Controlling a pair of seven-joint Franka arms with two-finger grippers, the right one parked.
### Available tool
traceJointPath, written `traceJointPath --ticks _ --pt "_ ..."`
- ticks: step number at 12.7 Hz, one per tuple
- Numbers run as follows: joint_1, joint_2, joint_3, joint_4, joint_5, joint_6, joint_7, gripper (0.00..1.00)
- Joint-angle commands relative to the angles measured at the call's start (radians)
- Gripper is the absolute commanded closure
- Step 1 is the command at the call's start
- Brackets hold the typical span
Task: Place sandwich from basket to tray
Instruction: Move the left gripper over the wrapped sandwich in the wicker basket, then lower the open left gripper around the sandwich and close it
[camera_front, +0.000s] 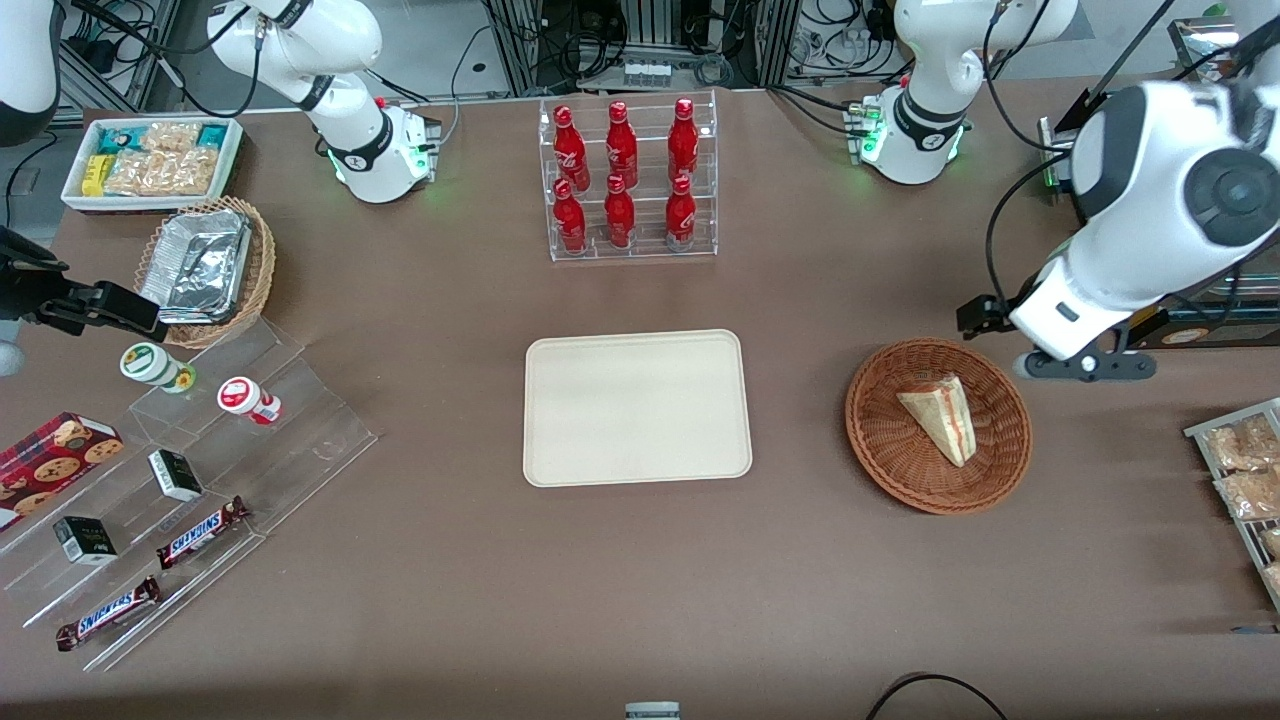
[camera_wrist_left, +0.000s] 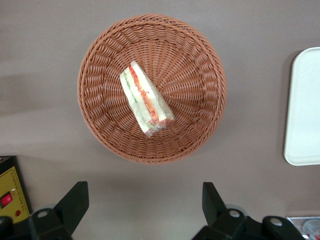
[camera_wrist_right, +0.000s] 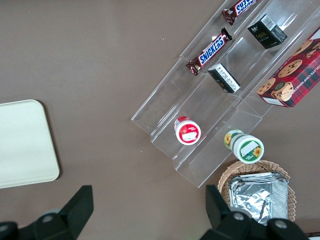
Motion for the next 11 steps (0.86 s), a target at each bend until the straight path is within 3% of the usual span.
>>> traceJointPath --ticks 1,11 --pt "-0.003 0.003 -0.001 -0.080 0.018 0.099 0.012 0.00" --pt "0.010 0.061 0.017 -0.266 0.014 0.425 -0.068 0.00"
